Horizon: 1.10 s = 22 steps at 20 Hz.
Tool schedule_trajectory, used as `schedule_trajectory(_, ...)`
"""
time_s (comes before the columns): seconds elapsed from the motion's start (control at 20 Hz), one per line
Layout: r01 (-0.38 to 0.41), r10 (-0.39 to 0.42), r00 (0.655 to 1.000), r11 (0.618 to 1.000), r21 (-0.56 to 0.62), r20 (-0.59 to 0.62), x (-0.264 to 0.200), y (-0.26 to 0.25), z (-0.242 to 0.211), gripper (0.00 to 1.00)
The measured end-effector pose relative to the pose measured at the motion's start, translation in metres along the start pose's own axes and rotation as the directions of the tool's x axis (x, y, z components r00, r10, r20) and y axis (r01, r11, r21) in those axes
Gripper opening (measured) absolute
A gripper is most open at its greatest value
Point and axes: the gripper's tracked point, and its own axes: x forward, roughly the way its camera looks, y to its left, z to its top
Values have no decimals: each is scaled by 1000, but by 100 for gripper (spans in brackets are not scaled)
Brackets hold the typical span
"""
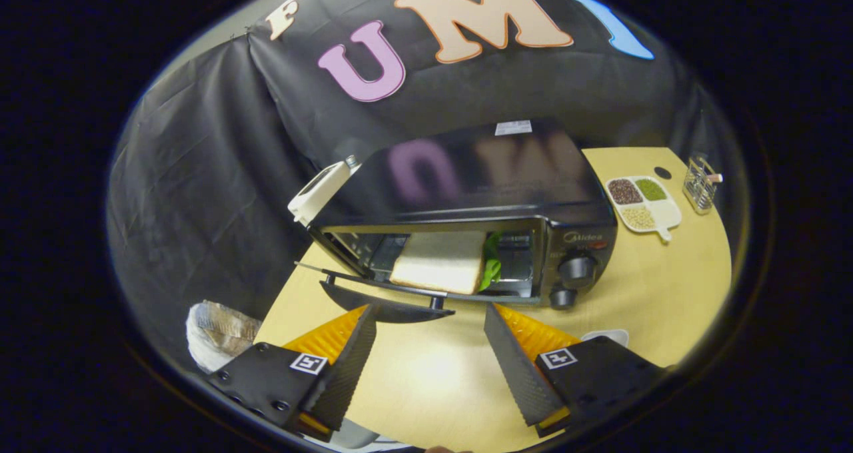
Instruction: Open the toaster oven, put the food inside, and close the toaster oven door.
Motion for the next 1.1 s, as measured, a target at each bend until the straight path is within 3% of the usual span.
schedule_trajectory(0.6, 91, -87, 995, 993, -76, 49, 20, -30, 27, 99)
schedule_trajectory(1.1, 75, -68, 995, 992, -104, 73, 6, -21, 28, 99)
